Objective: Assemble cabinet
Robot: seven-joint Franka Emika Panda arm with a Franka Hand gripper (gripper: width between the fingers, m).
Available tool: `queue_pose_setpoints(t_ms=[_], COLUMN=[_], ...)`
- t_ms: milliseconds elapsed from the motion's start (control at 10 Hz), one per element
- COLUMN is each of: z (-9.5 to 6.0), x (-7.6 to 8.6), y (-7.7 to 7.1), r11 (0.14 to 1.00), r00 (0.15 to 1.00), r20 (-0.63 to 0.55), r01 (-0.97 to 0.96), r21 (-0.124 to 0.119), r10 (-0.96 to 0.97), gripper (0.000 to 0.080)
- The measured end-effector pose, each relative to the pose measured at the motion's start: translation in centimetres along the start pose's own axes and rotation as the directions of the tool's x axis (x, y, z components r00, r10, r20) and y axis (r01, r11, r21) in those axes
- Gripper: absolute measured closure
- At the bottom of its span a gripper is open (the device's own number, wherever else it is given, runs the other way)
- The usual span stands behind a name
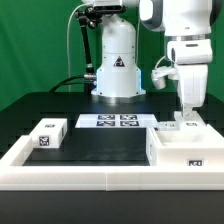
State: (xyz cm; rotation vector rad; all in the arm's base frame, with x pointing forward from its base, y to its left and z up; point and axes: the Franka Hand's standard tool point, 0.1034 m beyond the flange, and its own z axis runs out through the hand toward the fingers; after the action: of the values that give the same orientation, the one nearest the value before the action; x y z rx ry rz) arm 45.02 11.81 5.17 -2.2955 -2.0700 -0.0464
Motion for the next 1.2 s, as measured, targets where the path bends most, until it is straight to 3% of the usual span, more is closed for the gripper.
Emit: queue_pose_setpoints(t_ms=[600,1200], z=[-1.1,-0.8], x=[-0.9,-0.8], y=[0.2,0.2], r11=[1.0,1.0], r00=[1.0,1.0], r20=[0.009,0.01], r01=[0.003,0.002], r21=[-0.009,0.001], r10=[-0.003,-0.002], gripper=[0.0729,0.0729])
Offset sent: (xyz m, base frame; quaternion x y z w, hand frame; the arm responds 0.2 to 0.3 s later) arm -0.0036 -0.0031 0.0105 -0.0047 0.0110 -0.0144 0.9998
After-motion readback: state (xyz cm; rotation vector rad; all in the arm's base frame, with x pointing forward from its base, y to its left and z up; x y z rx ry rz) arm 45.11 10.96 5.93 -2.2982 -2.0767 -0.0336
